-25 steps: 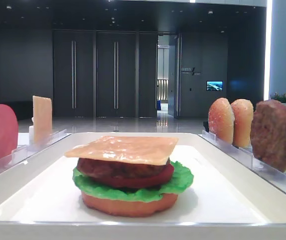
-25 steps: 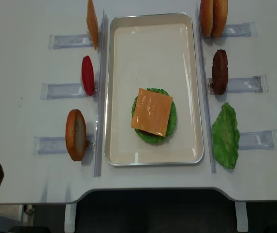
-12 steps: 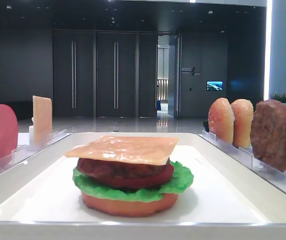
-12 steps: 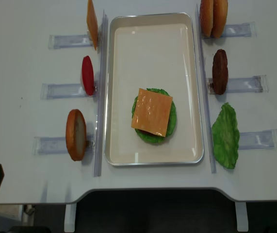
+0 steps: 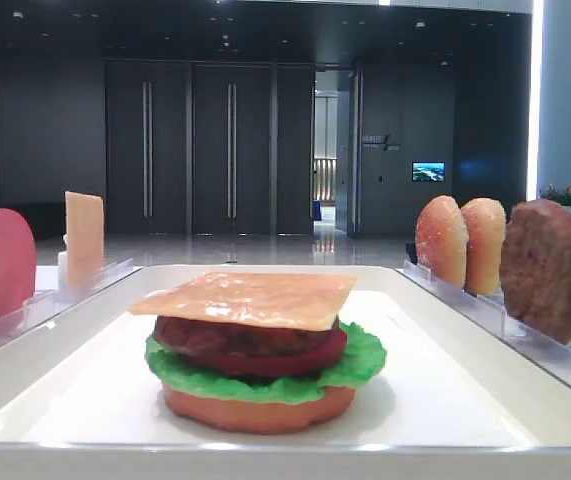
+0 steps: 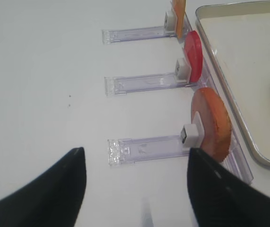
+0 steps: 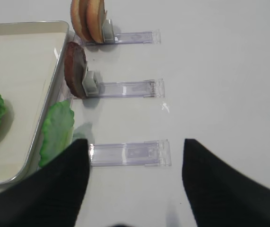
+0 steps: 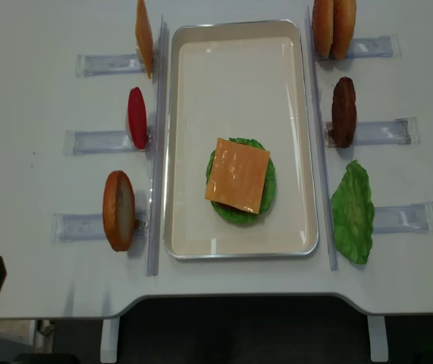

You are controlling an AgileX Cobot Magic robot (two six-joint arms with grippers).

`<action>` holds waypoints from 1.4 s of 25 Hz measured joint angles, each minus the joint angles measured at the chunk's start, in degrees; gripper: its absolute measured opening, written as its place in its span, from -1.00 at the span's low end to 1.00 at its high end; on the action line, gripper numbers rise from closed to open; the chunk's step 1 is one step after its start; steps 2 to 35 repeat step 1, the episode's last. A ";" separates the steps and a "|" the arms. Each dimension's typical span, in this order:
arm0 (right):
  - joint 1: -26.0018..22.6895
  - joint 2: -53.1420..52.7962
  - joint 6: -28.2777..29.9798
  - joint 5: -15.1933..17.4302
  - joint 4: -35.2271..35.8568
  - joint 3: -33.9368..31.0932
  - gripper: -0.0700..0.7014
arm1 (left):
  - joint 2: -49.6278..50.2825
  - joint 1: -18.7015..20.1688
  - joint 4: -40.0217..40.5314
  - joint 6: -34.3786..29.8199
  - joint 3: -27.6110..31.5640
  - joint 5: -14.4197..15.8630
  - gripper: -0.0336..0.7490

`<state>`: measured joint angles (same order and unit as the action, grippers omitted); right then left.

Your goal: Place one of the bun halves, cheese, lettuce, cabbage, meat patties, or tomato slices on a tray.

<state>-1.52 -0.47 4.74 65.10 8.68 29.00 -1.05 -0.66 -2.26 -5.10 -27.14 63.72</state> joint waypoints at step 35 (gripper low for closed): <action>0.00 0.00 0.00 0.00 0.00 0.00 0.26 | 0.00 0.00 0.00 0.00 0.00 0.00 0.40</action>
